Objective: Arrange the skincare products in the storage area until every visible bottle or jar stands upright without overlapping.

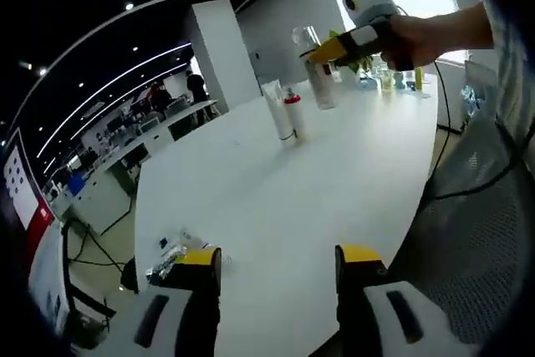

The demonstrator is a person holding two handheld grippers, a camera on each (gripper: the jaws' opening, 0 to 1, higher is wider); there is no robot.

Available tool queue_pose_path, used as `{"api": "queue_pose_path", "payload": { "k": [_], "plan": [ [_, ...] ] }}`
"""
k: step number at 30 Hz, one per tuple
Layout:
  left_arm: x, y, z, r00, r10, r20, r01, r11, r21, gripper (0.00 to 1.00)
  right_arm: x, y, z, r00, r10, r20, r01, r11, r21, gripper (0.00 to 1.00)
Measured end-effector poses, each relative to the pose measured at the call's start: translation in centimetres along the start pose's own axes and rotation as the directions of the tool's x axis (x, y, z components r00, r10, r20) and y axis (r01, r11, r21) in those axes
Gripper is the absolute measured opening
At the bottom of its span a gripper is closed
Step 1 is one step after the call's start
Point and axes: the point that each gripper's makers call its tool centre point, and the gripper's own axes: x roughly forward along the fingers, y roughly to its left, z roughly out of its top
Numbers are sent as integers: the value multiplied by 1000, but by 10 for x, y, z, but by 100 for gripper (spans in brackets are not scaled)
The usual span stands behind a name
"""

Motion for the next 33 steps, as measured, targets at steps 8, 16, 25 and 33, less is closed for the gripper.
{"api": "queue_pose_path", "payload": {
  "k": [8, 16, 25, 33],
  "plan": [
    [10, -20, -12, 995, -74, -73, 78, 995, 61, 49, 20, -46, -17, 998, -65, -12, 65, 998, 16, 21],
    [12, -17, -27, 990, -74, -120, 75, 997, 4, 47, 38, -81, -42, 991, -131, -21, 132, 990, 43, 21],
    [13, -25, -40, 981, -105, -163, 104, 994, -19, 46, 50, -96, -52, 987, -158, -37, 158, 987, -19, 21],
    [14, -18, -47, 978, -84, -193, 76, 996, -49, 46, 52, -103, -68, 989, -145, -16, 144, 989, -43, 21]
  ]
}}
